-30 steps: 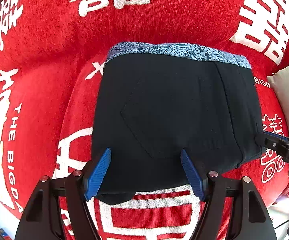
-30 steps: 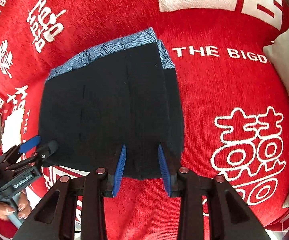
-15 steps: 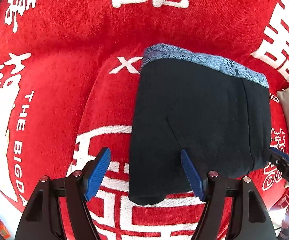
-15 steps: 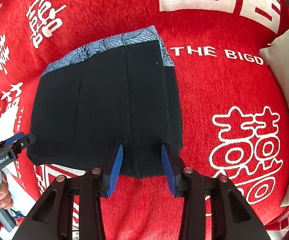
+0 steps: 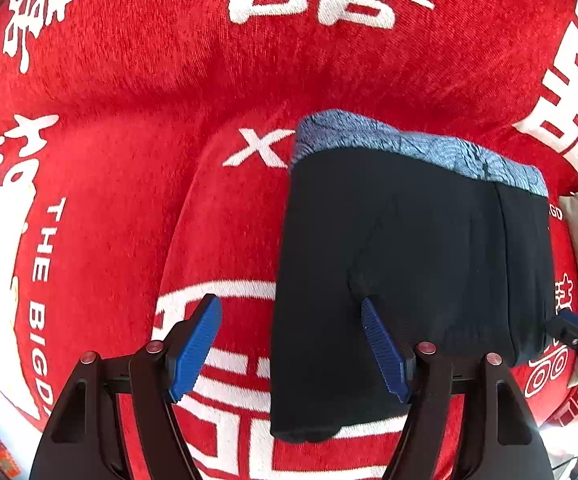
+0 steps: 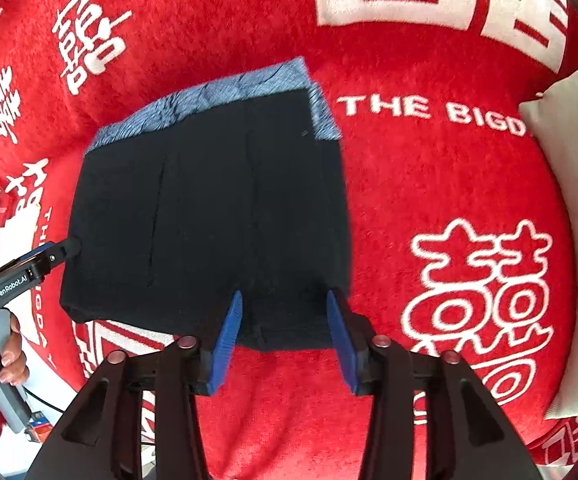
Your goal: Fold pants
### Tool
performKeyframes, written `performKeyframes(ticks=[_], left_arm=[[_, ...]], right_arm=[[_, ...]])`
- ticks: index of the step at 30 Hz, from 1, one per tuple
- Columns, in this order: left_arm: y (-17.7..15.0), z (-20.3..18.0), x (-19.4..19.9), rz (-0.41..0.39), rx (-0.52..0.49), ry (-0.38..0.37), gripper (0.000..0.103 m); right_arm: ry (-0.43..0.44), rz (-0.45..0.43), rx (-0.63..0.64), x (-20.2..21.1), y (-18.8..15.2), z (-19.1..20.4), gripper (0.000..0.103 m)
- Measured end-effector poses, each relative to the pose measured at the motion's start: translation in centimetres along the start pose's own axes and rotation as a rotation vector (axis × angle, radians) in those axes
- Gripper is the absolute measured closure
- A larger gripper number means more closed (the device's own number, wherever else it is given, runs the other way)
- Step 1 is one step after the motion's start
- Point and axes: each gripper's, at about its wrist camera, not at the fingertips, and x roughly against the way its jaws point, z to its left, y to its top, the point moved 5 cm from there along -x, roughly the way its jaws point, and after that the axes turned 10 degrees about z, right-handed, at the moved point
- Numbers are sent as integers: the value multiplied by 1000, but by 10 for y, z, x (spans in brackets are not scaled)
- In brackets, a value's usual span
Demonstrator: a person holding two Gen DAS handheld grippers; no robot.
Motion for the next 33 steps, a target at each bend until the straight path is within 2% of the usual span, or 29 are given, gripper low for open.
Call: performKeyframes(ticks=[4, 6, 7, 12, 13, 14, 18, 20, 23, 25, 26, 30, 31, 32, 33], left_arm=[[10, 0, 1, -9, -11, -7, 30], [15, 0, 2, -16, -26, -29, 30], [18, -1, 2, -17, -34, -51, 30], [36, 3, -8, 30, -69, -211, 30], [39, 4, -12, 47, -77, -242, 28], [41, 6, -17, 69, -85, -273, 20], [49, 8, -37, 134, -115, -376, 19], [50, 6, -44, 161, -124, -434, 19], [52, 1, -52, 184, -124, -501, 19], [52, -3, -58, 200, -122, -533, 18], [52, -6, -61, 208, -119, -545, 13], [49, -15, -66, 211, -115, -550, 12], [48, -15, -64, 198, -118, -542, 15], [47, -17, -61, 188, -119, -551, 29], [46, -20, -58, 183, -116, -566, 31]], right_arm=[[52, -13, -30, 4, 9, -16, 39], [111, -15, -44, 5, 16, -23, 29], [168, -12, -51, 3, 20, -25, 23], [376, 19, -95, -13, 33, -46, 23], [401, 24, -101, -16, 35, -48, 23], [424, 27, -106, -18, 37, -52, 23], [519, 45, -101, -30, 43, -66, 22], [587, 60, -84, -35, 48, -64, 22], [641, 89, -45, -43, 52, -58, 23], [648, 104, -14, -49, 54, -55, 23], [659, 113, -9, -52, 56, -54, 23], [724, 126, -50, -59, 62, -53, 23], [734, 129, -70, -57, 60, -58, 24], [740, 138, -93, -58, 59, -61, 30], [739, 143, -117, -58, 58, -65, 34]])
